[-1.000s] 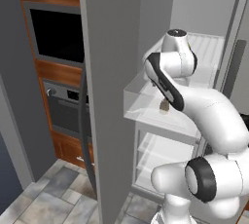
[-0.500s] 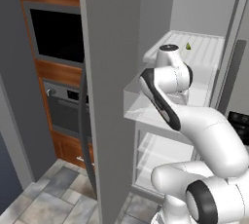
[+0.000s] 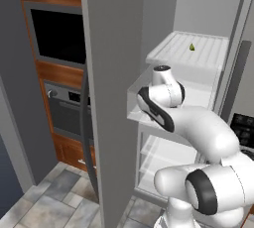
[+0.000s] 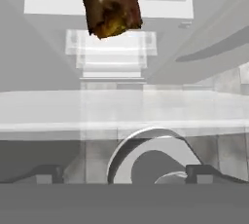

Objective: Place the sweet potato and mushroom inside the fridge drawer. Close the drawer after placing the vegetables.

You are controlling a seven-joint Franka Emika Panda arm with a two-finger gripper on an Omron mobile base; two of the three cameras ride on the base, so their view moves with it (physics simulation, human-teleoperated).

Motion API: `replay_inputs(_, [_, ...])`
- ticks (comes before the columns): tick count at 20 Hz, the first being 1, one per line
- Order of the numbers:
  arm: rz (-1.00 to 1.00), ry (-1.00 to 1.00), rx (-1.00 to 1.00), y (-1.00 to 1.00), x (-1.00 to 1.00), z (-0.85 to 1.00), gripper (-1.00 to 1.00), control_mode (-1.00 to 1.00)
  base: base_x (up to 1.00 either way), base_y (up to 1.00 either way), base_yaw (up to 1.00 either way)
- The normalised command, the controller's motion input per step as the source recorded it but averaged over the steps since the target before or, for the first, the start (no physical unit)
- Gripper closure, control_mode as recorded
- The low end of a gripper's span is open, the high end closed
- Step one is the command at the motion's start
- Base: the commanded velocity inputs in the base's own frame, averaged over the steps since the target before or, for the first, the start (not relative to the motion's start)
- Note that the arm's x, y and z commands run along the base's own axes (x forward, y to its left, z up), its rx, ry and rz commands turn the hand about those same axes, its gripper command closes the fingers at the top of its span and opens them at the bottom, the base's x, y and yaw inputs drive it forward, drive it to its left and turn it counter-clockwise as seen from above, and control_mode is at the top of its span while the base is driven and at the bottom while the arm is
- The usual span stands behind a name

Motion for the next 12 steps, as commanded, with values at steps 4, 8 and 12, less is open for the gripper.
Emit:
replay_inputs(4, [0.0, 0.0, 0.0, -0.07, 0.52, -0.32, -1.0, -1.0, 0.0, 0.0, 0.0])
replay_inputs(8, [0.0, 0.0, 0.0, -0.21, 0.47, 0.0, -1.0, -1.0, 0.0, 0.0, 0.0])
replay_inputs(12, [0.0, -0.03, -0.01, -0.19, 0.49, 0.02, -1.0, -1.0, 0.0, 0.0, 0.0])
